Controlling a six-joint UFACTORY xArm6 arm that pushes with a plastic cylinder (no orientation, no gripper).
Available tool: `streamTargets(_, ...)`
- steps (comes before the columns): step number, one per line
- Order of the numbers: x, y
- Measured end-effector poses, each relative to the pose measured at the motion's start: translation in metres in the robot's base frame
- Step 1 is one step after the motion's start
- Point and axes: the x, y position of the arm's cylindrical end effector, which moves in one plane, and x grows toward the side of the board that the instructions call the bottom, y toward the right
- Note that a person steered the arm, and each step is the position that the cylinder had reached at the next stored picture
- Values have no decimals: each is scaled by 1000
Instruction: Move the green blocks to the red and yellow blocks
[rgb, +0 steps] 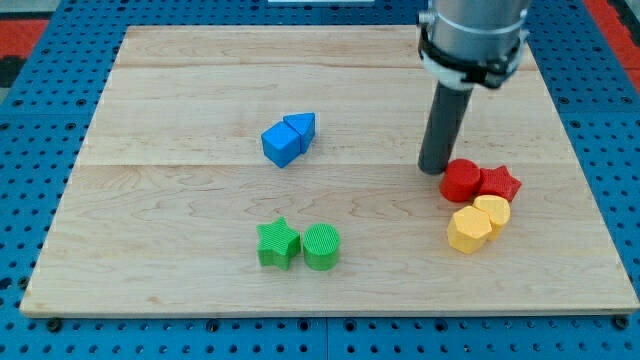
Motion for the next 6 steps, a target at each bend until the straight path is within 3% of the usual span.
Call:
streamTargets(1,-26,-63)
streamTargets(3,12,-215)
streamTargets(4,51,-263)
streamTargets(5,105,-265)
streamTargets(6,106,-194)
